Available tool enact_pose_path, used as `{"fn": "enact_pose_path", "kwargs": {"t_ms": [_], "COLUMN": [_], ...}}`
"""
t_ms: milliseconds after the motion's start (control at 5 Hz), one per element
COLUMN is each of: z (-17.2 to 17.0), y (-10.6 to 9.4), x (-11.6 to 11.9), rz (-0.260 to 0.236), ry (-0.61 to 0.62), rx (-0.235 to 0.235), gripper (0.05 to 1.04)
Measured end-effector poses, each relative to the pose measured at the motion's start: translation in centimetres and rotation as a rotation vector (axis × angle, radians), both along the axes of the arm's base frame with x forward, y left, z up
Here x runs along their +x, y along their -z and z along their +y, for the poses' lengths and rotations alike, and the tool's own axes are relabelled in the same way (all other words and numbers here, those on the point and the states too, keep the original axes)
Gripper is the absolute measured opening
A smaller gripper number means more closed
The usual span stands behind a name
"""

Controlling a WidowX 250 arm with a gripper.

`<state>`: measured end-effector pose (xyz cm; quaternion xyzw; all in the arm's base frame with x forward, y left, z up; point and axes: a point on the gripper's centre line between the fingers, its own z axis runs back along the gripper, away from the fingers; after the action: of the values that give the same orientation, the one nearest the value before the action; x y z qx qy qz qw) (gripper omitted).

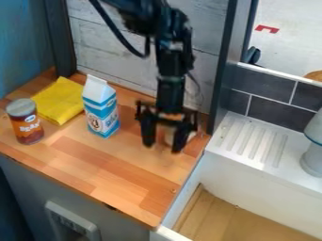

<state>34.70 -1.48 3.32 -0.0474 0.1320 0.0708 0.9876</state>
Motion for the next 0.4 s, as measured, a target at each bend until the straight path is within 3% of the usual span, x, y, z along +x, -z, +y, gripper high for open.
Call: {"fn": "enact_pose_path", "kwargs": {"t_ms": [200, 400], "z": [0.7, 1.4], "y": [-2.1, -6.8], "x": [-0.2, -2.9], "rz": [-0.064, -0.109], "ry": [-0.021, 0.048], "rx": [0.004, 0.011], "gripper": [1.005, 1.001]}}
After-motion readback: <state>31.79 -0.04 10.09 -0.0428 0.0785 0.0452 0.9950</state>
